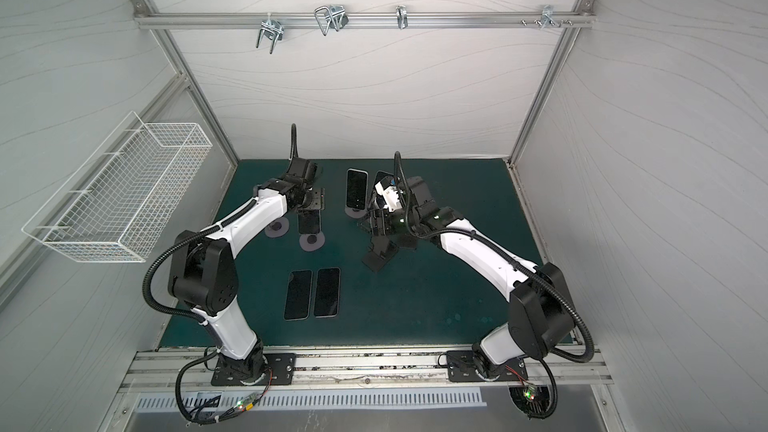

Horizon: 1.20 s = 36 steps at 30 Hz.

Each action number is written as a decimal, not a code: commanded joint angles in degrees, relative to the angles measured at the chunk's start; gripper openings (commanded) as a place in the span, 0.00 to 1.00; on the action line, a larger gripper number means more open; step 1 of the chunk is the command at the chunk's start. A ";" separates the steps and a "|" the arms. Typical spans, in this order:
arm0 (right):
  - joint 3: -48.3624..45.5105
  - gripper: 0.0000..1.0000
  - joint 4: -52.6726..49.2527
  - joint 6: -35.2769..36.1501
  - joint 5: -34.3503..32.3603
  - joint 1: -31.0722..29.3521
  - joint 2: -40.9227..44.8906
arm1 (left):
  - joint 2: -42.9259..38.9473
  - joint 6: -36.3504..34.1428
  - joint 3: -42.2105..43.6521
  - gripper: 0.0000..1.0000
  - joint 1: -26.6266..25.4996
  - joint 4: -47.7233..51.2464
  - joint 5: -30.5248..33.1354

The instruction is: Remove the phone from the phone stand

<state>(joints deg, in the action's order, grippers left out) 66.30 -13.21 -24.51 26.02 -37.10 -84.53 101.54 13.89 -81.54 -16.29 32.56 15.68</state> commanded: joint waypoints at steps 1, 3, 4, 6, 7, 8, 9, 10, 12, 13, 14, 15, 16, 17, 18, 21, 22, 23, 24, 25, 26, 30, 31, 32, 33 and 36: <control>1.48 0.79 1.78 -0.99 2.66 0.34 -0.53 | 1.00 0.27 -1.35 0.77 -0.35 0.69 1.03; 1.05 0.79 2.19 -1.61 3.05 0.35 -0.35 | 1.10 0.03 -1.00 0.82 -0.40 0.59 1.23; 0.78 0.79 2.44 -1.89 3.00 0.32 -0.12 | 1.16 -0.08 -0.85 0.84 -0.34 0.49 1.55; 0.37 0.79 2.58 -2.18 2.75 0.35 0.16 | 1.25 -0.26 -0.52 0.84 -0.39 0.23 1.77; 0.41 0.79 2.43 -2.25 2.48 0.31 0.21 | 1.32 -0.27 -0.43 0.85 -0.35 -0.01 1.84; 0.54 0.79 2.24 -2.32 2.10 0.39 0.22 | 1.43 -0.28 -0.38 0.84 -0.38 -0.16 1.80; 0.65 0.79 2.13 -2.36 1.88 0.33 0.16 | 1.58 -0.27 -0.29 0.84 -0.37 -0.29 1.65; 0.71 0.79 2.14 -2.35 1.75 0.37 0.09 | 1.63 -0.17 -0.29 0.84 -0.37 -0.39 1.64; 1.08 0.79 2.16 -2.21 1.40 0.43 -0.24 | 1.81 -0.07 -0.34 0.82 -0.33 -0.67 1.37; 1.19 0.79 2.15 -2.20 1.32 0.37 -0.44 | 1.90 -0.05 -0.38 0.82 -0.38 -0.86 1.14; 1.48 0.79 2.12 -2.20 1.31 0.39 -0.66 | 1.99 -0.26 -0.50 0.81 -0.32 -1.03 0.79; 1.66 0.79 2.14 -2.29 1.31 0.41 -0.75 | 2.15 -0.42 -0.63 0.79 -0.33 -1.02 0.51; 1.77 0.79 2.14 -2.51 1.39 0.41 -0.89 | 2.30 -0.53 -0.77 0.77 -0.37 -0.83 0.20; 1.83 0.79 2.09 -2.79 1.63 0.44 -0.95 | 2.56 -0.76 -1.14 0.75 -0.32 -0.78 -0.23; 1.88 0.79 2.16 -3.30 1.95 0.52 -1.03 | 2.85 -0.95 -1.48 0.74 -0.37 -0.49 -0.52; 1.81 0.79 2.82 -4.68 2.67 0.49 -0.85 | 3.44 -1.19 -2.22 0.71 -0.34 0.38 -1.04; 1.73 0.79 3.21 -4.99 2.85 0.50 -0.80 | 3.48 -1.24 -2.15 0.70 -0.36 0.34 -1.13; 1.70 0.79 3.44 -5.34 2.90 0.54 -0.68 | 3.47 -1.12 -2.05 0.69 -0.31 0.27 -1.34; 1.81 0.79 3.46 -5.58 2.55 0.46 -0.62 | 3.49 -1.15 -2.05 0.67 -0.32 0.26 -1.58; 1.98 0.79 3.29 -5.81 2.19 0.54 -0.53 | 3.49 -1.12 -2.12 0.67 -0.32 0.38 -1.77; 2.13 0.79 3.20 -5.89 1.77 0.49 -0.33 | 3.44 -1.23 -2.23 0.66 -0.34 0.33 -1.79; 2.42 0.79 3.19 -6.09 1.13 0.52 -0.03 | 3.11 -1.71 -2.30 0.66 -0.32 0.23 -1.79; 2.51 0.80 3.04 -6.20 1.01 0.51 0.06 | 2.95 -1.75 -2.23 0.66 -0.32 0.27 -1.71; 2.57 0.80 2.88 -6.24 0.90 0.54 0.18 | 2.86 -1.76 -2.30 0.66 -0.32 0.26 -1.94; 2.67 0.80 2.80 -6.39 0.81 0.54 0.32 | 2.78 -1.65 -2.26 0.66 -0.32 0.15 -2.04; 2.55 0.80 2.69 -6.69 0.22 0.47 0.93 | 2.39 -1.51 -2.40 0.66 -0.32 -0.02 -2.45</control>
<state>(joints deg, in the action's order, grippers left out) 67.66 -10.94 -30.41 27.03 -36.97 -84.90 103.24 12.34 -81.97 -16.29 32.14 15.11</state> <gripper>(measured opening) 0.798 0.739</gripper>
